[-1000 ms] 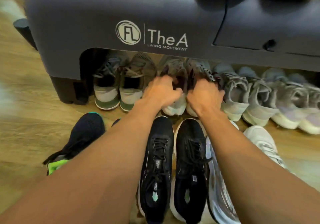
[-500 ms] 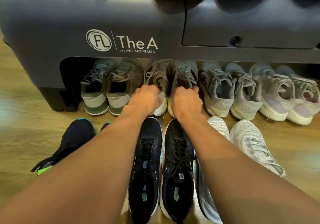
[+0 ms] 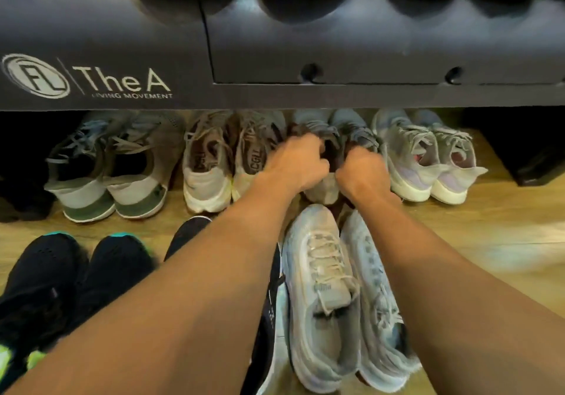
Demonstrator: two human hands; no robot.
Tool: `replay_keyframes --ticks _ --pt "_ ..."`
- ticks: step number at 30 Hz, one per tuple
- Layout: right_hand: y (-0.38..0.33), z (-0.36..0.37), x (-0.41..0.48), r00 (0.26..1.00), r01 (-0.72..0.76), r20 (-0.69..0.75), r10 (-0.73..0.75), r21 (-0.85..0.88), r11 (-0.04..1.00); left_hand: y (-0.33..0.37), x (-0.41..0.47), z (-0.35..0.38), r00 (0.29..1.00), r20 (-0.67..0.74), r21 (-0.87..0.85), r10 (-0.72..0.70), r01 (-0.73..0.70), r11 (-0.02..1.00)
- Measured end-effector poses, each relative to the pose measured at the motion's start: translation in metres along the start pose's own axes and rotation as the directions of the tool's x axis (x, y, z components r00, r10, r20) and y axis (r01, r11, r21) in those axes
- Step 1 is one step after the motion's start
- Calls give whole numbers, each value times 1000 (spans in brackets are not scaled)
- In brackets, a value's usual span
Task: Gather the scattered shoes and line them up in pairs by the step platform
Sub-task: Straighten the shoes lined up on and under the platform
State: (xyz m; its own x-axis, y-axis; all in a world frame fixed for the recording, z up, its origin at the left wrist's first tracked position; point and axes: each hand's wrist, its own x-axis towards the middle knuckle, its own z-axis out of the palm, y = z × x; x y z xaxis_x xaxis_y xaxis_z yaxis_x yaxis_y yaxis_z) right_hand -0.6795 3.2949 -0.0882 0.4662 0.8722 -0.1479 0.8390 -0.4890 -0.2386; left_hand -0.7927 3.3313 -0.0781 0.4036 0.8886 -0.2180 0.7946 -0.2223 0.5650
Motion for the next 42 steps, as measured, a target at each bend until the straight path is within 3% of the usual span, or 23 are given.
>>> replay_keyframes --ticks 5,9,16,24,27,31,35,39,42 --pt "30 10 3 996 -45 -83 42 -42 998 21 7 54 998 63 39 -31 28 999" --pt "37 22 3 985 -106 -145 94 -73 992 15 5 56 999 -20 39 -27 28 999" --pt "35 25 17 971 -134 -191 144 61 989 11 0 50 998 -44 9 48 -48 999" --pt "36 33 17 965 -22 -259 38 65 998 9 4 50 998 -31 -16 46 -47 999" --pt "49 32 13 955 66 -296 -19 148 987 10 7 50 999 -35 6 33 -33 999" --pt "74 20 28 898 -19 -418 138 277 961 13 10 58 988 -142 108 58 -42 993" --pt "107 7 54 945 -225 -235 225 27 974 21 10 68 972 -215 144 92 -61 988" --pt "127 2 63 964 -242 -135 230 -83 967 32 9 72 956 -252 117 148 -122 986" --pt "133 -1 63 975 -197 -139 175 -160 967 34 11 71 957 -253 121 139 -111 986"
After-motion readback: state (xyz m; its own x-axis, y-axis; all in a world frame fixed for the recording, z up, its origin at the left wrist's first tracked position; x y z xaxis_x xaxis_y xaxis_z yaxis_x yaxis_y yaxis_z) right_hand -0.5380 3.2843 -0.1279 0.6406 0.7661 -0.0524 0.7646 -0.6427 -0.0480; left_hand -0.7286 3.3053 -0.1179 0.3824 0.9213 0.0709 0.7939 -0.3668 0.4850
